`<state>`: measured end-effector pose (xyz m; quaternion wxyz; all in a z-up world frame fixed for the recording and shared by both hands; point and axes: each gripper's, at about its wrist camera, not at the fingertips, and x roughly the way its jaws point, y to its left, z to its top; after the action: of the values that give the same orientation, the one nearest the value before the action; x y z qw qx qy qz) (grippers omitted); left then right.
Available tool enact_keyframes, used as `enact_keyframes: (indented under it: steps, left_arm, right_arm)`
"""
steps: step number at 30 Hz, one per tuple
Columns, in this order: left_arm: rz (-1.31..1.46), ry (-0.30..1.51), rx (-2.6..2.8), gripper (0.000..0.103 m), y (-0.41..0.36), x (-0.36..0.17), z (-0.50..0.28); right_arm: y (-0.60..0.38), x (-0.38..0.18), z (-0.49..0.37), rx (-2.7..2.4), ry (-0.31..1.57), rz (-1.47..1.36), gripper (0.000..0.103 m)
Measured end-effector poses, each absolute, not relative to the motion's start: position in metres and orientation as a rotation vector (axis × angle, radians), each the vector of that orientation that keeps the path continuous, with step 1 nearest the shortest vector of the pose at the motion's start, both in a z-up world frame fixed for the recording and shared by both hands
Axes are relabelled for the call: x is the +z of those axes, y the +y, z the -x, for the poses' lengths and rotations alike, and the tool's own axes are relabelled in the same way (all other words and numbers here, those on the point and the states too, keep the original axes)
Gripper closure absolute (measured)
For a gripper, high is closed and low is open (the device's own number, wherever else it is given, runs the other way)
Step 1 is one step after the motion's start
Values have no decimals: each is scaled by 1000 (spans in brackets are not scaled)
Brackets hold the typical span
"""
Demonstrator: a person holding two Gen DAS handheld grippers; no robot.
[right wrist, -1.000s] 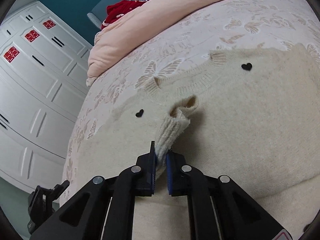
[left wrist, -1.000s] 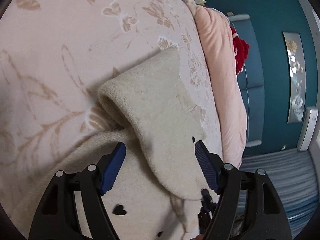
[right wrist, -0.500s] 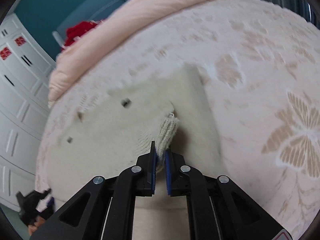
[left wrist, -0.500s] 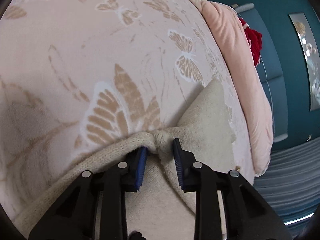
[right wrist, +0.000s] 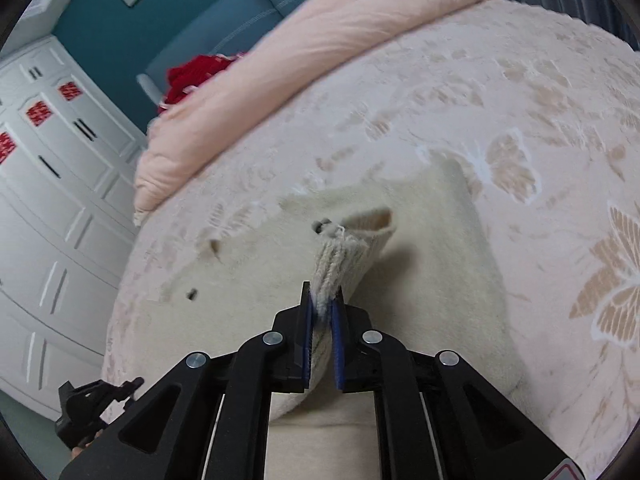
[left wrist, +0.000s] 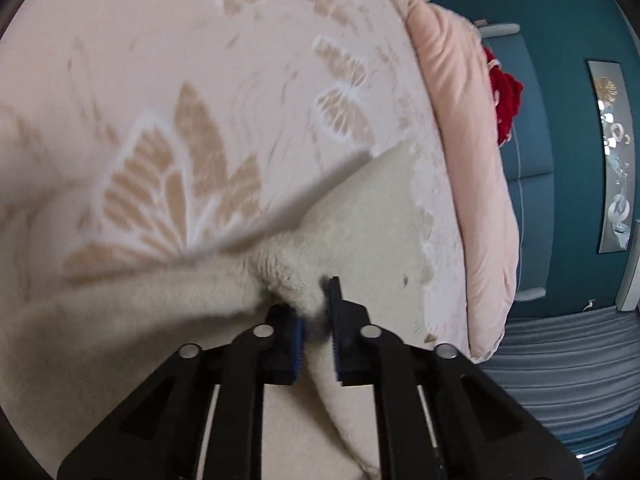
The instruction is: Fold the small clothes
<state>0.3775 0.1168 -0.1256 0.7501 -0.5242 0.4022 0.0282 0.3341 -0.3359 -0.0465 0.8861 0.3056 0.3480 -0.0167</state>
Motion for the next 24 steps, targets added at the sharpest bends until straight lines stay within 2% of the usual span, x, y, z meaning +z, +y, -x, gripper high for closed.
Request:
enact_keyframes:
  steps: [2, 4, 5, 8, 12, 16, 18, 21, 22, 24]
  left_arm:
    - [1051, 802, 71, 96, 127, -103, -378]
    - [973, 788, 84, 95, 133, -100, -380]
    - [943, 812, 96, 95, 133, -107, -380]
    - [910, 897, 144, 96, 132, -139, -377]
    - [862, 870, 125, 95, 130, -142, -372]
    - [805, 846, 120, 95, 126, -145, -370]
    - [730, 820, 109, 95, 119, -143, -368]
    - [611, 763, 89, 94, 106, -145, -361]
    - [620, 756, 88, 94, 106, -145, -360]
    - [645, 746, 86, 93, 109, -146, -360]
  right_arm:
    - [-333, -12, -324, 70, 596, -653, 96]
    - [-332, -7, -315, 97, 537, -629, 96]
    - [-330, -21, -318, 65, 588, -589, 96]
    - [-336, -120, -337, -71, 945, -588, 97]
    - [-348, -121, -315, -51, 835, -718, 97]
    - [-354, -131, -312, -75, 866, -712, 96]
    - [-354, -118, -306, -117, 853, -724, 89]
    - [-350, -103, -308, -138, 813, -701, 60]
    - [-350, -104, -317, -138, 839, -686, 47]
    - [-343, -116, -337, -133, 917, -649, 45]
